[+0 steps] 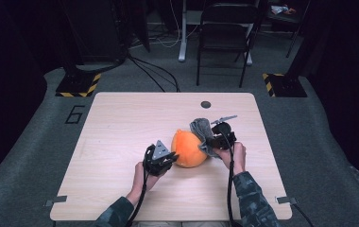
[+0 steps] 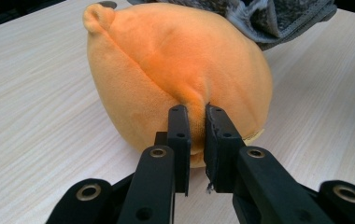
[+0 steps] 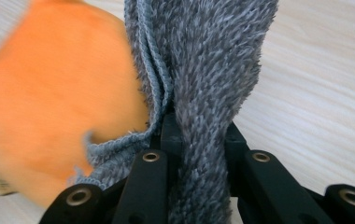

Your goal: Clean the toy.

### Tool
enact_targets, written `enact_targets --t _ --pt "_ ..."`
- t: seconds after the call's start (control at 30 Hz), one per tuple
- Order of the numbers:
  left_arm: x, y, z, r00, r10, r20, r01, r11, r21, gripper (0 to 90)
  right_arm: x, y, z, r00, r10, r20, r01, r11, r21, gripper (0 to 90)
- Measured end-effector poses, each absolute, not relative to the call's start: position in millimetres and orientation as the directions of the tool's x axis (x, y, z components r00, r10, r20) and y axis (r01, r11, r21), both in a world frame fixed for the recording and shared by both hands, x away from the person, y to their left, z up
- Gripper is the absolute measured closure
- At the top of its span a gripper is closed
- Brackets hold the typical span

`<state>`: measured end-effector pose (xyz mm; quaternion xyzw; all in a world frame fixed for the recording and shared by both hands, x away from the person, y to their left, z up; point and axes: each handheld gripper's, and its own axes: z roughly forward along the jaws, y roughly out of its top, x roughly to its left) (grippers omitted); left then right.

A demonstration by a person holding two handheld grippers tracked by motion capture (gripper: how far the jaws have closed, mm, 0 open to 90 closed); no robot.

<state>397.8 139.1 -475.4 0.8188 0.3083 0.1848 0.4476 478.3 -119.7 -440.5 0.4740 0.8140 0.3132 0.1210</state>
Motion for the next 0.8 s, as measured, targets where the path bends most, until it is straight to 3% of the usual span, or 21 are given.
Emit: enact_targets --t 0.27,0.43,0.6,0.7,0.8 --pt "399.6 142.5 -476.5 0.734 0.679 0.021 0.351 -0.405 0.845 81.5 490.0 -138.1 -473.9 -0.453 0.887 0.095 0.782 0.343 0.520 77.5" --pt "400.0 142.7 -476.9 0.732 0.681 0.017 0.352 -0.400 0.846 81.5 485.3 -144.5 -442.9 -0.451 0.887 0.101 0.739 0.307 0.600 77.6" --pt "399.6 142.3 -476.5 0.733 0.680 0.020 0.351 -0.403 0.845 81.3 467.9 -127.9 -402.3 -0.543 0.830 0.130 0.640 0.308 0.704 77.6" --pt "399.8 142.6 -476.8 0.731 0.682 0.017 0.351 -0.398 0.847 81.1 463.1 -107.8 -404.7 -0.600 0.792 0.111 0.632 0.385 0.673 77.6" --pt "400.1 144.3 -476.7 0.734 0.679 0.006 0.357 -0.393 0.848 78.5 465.5 -96.2 -420.1 -0.594 0.801 0.072 0.640 0.417 0.645 77.8"
